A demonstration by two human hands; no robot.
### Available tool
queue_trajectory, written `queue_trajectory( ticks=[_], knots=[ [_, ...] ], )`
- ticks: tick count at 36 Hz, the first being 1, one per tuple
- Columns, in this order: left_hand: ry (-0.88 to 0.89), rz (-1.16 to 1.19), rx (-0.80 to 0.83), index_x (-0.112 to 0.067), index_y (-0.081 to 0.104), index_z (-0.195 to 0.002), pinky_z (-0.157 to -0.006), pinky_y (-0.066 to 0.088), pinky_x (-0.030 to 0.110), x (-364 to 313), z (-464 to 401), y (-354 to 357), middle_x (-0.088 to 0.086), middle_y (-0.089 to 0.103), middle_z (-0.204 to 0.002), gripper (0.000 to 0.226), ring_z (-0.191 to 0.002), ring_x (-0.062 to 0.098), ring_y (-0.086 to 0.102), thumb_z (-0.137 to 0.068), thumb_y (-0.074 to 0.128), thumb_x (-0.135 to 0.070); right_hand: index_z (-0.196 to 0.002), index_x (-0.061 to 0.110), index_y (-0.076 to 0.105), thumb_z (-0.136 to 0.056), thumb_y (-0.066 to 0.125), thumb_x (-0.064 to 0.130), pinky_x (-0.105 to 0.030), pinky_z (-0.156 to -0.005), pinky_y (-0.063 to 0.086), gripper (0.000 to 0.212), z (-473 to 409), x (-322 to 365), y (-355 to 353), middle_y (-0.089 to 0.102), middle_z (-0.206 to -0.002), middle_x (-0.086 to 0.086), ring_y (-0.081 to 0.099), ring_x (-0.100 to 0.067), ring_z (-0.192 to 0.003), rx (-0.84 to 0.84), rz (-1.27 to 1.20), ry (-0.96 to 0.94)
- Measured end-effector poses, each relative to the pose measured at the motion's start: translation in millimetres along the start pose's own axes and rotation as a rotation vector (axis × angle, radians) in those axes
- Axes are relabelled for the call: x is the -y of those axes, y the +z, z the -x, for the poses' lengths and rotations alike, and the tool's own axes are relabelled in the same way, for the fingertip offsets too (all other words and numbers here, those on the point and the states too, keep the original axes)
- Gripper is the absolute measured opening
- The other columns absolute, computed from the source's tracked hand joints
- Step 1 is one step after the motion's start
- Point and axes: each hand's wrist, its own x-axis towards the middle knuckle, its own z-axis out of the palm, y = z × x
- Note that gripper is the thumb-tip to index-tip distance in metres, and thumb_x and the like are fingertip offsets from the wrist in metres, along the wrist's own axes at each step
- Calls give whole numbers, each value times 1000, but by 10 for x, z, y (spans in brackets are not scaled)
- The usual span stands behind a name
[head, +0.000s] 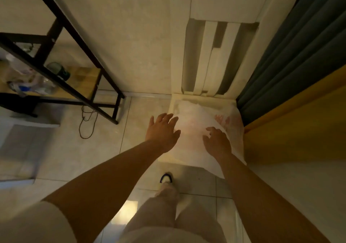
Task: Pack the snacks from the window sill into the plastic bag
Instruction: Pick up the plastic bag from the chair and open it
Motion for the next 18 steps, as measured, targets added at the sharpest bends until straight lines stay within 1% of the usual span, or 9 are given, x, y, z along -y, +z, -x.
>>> queue_trajectory(
  ticks=[3,6,8,10,13,15,18],
  knots=[
    [14,4,26,-27,21,-149,-118,5,47,22,-286,11,-2,20,-158,56,-147,20,9,-99,33,-46,-136,23,45,-95,45,26,-38,-102,41,40,-307,25,6,48,-139,-8,46,-27,-125,1,-54,36],
    [26,7,62,-27,19,-150,-118,4,47,33,-557,82,-3,19,-158,55,-147,20,9,-99,33,-43,-141,24,38,-95,48,22,-38,-99,41,47,-648,11,24,39,-145,-8,41,-28,-130,-94,-41,49],
    [38,-8,70,-26,19,-150,-118,5,46,47,-739,157,-3,20,-157,55,-146,19,9,-99,34,-41,-143,22,36,-95,49,20,-38,-95,43,50,-904,-6,57,38,-144,-10,41,-29,-129,-121,-46,63],
    [37,-4,79,-26,19,-150,-118,5,46,57,-885,232,-3,22,-157,56,-146,19,10,-99,35,-41,-143,19,37,-94,49,20,-38,-92,44,50,-1154,-40,126,39,-143,-12,43,-30,-127,-89,-70,97],
    [-5,24,92,-26,18,-150,-118,6,45,70,-1082,375,-3,23,-156,57,-146,18,11,-98,37,-41,-140,16,42,-94,50,21,-40,-94,44,48,-1511,-124,270,40,-141,-13,44,-31,-125,-33,-104,130],
    [-16,32,124,-26,18,-150,-119,6,45,77,-1187,488,-3,23,-156,57,-146,18,11,-98,37,-41,-140,14,43,-93,50,22,-41,-94,44,48,-1702,-194,363,41,-140,-14,44,-31,-125,-21,-72,154],
    [-28,42,154,-25,18,-150,-119,7,44,87,-1343,668,-3,24,-156,58,-146,18,13,-98,38,-41,-140,12,41,-93,52,26,-41,-95,43,50,-1903,-300,474,41,-139,-15,42,-32,-125,-47,32,189]
  ],
)
